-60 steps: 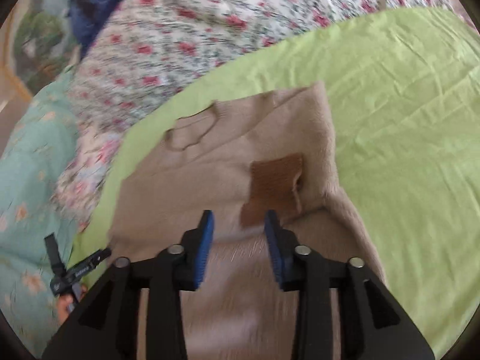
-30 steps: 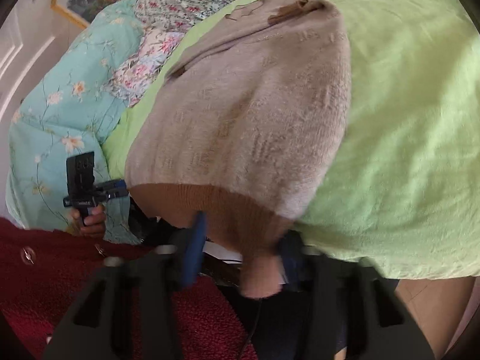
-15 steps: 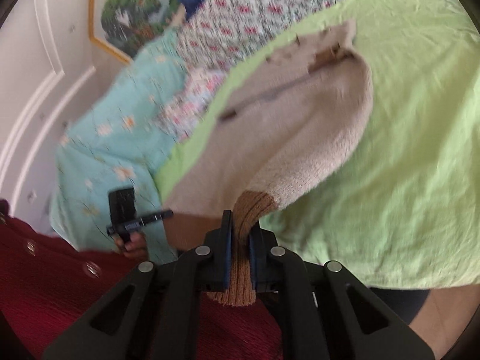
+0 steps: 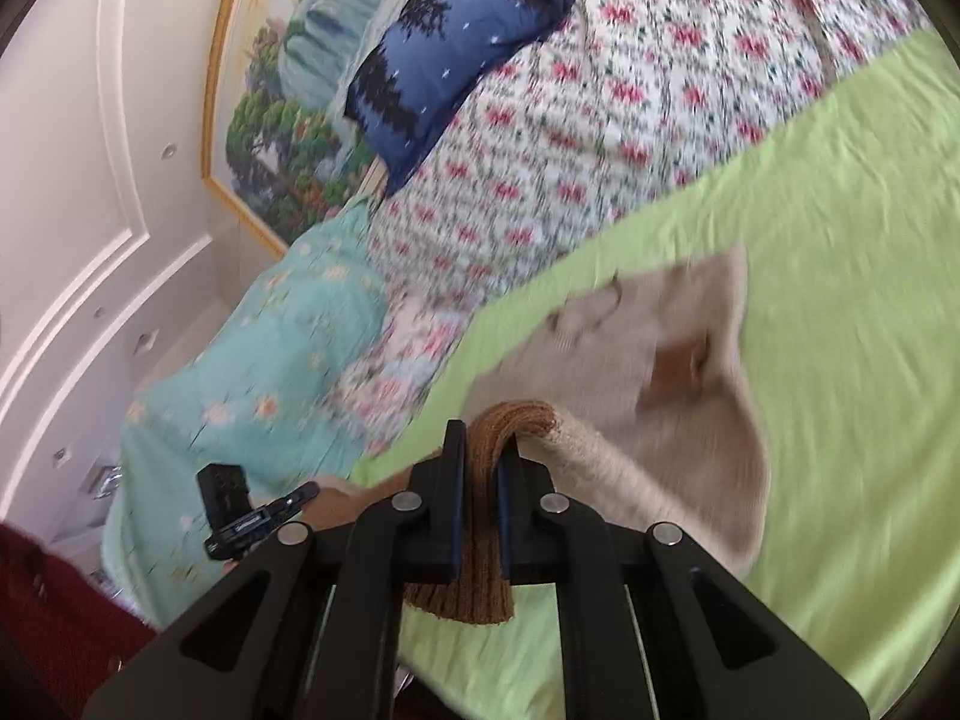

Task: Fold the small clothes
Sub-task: 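Fold the hem up toward the collar with both grippers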

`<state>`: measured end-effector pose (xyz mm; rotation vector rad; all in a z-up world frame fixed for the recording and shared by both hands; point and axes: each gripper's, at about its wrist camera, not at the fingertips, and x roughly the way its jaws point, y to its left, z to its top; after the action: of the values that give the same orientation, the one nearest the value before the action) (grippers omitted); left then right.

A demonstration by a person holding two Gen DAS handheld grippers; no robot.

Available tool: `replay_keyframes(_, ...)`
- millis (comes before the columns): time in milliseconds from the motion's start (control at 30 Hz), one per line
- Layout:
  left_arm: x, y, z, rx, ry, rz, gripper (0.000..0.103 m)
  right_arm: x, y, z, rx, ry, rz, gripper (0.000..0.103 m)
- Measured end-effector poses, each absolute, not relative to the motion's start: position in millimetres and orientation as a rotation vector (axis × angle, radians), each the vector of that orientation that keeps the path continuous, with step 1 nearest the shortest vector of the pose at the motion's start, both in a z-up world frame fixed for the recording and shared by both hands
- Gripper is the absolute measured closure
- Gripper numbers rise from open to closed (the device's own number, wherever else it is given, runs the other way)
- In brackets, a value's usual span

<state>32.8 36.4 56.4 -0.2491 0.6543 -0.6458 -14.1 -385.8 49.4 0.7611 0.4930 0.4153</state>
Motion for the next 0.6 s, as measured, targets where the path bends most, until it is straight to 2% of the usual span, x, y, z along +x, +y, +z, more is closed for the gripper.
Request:
replay_keyframes(300,192.4,19.1,61.3,-0.297,0.648,-0.499,0.098,137.3,-421.7,25.3,0.736,0.574,0.270,0.093)
replay_keyframes(600,314.8,-6.0,-11.3,-0.264,0.811,-0.397,0.098,220.2,-437.0,-59.5,0.743,0.782,0.101,0.093)
